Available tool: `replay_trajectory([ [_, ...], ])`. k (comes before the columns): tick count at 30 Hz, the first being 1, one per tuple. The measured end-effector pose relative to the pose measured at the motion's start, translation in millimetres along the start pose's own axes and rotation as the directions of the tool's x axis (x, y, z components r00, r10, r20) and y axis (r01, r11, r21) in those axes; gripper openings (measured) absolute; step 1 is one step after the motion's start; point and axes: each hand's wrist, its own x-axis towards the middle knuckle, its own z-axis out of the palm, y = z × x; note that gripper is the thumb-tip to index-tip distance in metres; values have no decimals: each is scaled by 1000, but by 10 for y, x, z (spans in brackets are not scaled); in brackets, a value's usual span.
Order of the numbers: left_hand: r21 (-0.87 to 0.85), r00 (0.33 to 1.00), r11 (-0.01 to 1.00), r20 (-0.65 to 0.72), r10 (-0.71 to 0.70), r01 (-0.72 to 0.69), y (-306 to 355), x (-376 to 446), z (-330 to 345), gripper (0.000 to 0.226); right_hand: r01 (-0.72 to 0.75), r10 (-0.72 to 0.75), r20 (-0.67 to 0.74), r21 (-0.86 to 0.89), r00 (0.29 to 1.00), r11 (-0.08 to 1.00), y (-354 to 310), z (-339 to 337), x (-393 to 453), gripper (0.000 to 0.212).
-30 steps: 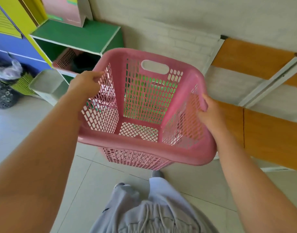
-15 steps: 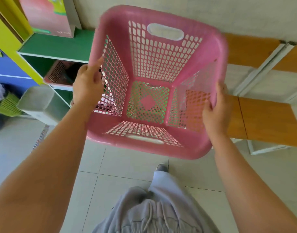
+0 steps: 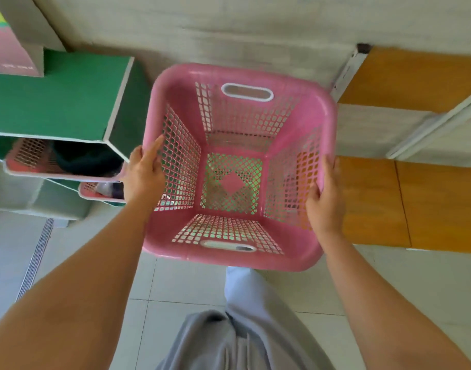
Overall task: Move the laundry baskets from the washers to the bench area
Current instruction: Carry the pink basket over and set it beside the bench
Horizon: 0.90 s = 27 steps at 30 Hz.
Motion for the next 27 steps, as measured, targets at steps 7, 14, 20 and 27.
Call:
replay_trajectory([
  [7, 104, 977, 990, 179, -112, 94, -295, 460, 767, 49, -58, 81, 175, -136, 981, 989, 403, 637, 418, 71],
  [14, 253, 905, 959, 367, -217, 127, -745, 785, 1253, 52, -99, 158, 284, -212, 946, 972, 642, 1282, 547, 68],
  [20, 365, 818, 926, 501, -283, 97, -963, 912, 1772, 75, -193, 327, 380, -349, 865, 917, 990, 1687, 475, 73],
  [27, 333, 610, 939, 727, -315, 87, -899, 581, 2004, 75, -183, 443, 586, -449, 679, 874, 876, 1637, 77, 64],
])
